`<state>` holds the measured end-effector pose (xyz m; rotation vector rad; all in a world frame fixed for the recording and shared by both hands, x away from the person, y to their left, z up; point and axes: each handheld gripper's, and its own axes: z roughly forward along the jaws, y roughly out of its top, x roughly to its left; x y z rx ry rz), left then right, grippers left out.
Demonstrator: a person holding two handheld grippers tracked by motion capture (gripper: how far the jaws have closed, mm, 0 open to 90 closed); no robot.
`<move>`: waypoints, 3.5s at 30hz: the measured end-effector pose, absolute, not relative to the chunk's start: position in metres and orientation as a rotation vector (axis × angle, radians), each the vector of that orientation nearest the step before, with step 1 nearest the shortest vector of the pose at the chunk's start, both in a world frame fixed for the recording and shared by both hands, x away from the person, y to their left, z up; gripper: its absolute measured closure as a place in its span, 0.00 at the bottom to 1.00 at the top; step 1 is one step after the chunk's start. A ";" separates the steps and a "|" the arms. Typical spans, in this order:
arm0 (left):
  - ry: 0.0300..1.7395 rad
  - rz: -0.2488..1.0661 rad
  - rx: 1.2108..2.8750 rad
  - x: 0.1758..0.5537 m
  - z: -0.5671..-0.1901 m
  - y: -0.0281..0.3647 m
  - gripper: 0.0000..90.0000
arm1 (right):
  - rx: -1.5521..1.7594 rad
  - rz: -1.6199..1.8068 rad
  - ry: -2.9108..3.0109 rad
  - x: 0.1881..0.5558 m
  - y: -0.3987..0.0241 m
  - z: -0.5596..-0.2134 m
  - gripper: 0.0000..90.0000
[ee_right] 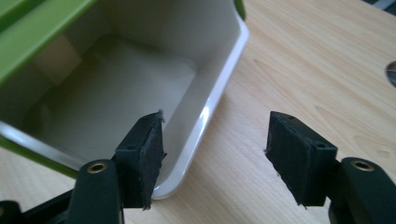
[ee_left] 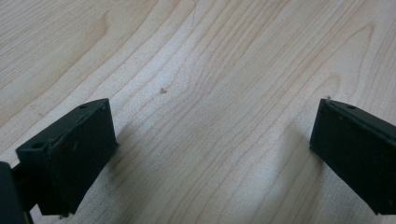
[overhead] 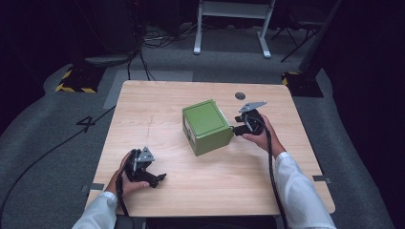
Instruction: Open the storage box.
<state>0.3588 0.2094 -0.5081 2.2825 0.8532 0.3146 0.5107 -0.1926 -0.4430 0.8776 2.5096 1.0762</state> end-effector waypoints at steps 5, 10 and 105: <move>0.852 0.315 2.283 0.359 -0.508 0.209 0.01 | 0.878 1.044 2.533 0.507 -0.190 -0.451 0.40; 0.855 0.313 2.284 0.359 -0.508 0.209 0.01 | 0.930 1.065 2.529 0.507 -0.192 -0.454 0.39; 0.853 0.315 2.283 0.359 -0.508 0.209 0.01 | 0.990 1.129 2.266 0.473 -0.313 -0.413 0.32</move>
